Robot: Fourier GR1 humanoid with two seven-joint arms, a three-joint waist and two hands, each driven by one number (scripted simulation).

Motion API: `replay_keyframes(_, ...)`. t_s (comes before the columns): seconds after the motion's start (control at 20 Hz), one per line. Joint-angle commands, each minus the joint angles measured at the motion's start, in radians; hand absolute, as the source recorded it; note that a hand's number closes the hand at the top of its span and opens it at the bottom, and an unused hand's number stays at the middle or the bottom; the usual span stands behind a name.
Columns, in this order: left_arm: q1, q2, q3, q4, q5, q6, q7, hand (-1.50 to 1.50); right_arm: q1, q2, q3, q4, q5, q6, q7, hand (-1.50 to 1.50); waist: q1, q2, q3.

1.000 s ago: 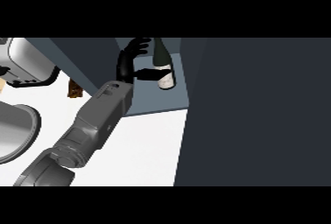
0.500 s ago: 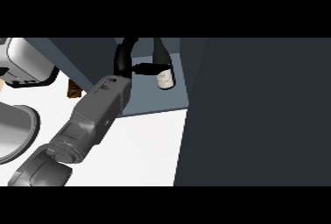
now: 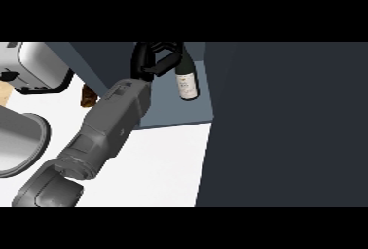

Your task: Pick up the wine, place it into the cabinet and close the cabinet

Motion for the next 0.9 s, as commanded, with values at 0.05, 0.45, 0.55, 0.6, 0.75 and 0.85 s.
replay_keyframes(0.05, -0.019, -0.035, 0.021, -0.016, 0.016, -0.091, -0.007, -1.50, 0.051, -0.022, -0.009, -0.162, -0.062, -0.001, 0.086, -1.50, 0.027, -0.009, 0.001)
replay_keyframes(0.45, -0.048, -0.026, 0.033, -0.037, 0.022, -0.134, 0.064, -1.50, 0.101, -0.030, -0.042, -0.184, -0.082, 0.012, 0.059, -1.50, 0.058, -0.022, 0.002)
replay_keyframes(0.55, -0.062, -0.059, 0.028, -0.035, 0.034, -0.079, 0.061, -1.50, 0.099, -0.028, -0.003, -0.232, -0.039, -0.009, 0.106, -1.50, 0.038, -0.021, 0.001)
replay_keyframes(0.6, 0.001, -0.059, 0.002, -0.058, 0.027, -0.112, 0.022, -1.50, 0.098, -0.038, -0.045, -0.237, -0.072, -0.006, 0.123, -1.50, 0.057, -0.026, 0.002)
replay_keyframes(0.75, 0.030, -0.059, -0.025, -0.102, 0.065, -0.098, 0.032, -1.50, 0.089, -0.023, -0.044, -0.222, -0.067, -0.016, 0.131, -1.50, 0.055, -0.033, 0.002)
replay_keyframes(0.85, 0.038, -0.059, -0.020, -0.108, 0.051, -0.127, 0.042, -1.50, 0.158, -0.045, -0.059, -0.236, -0.070, -0.003, 0.084, -1.50, 0.057, -0.031, 0.002)
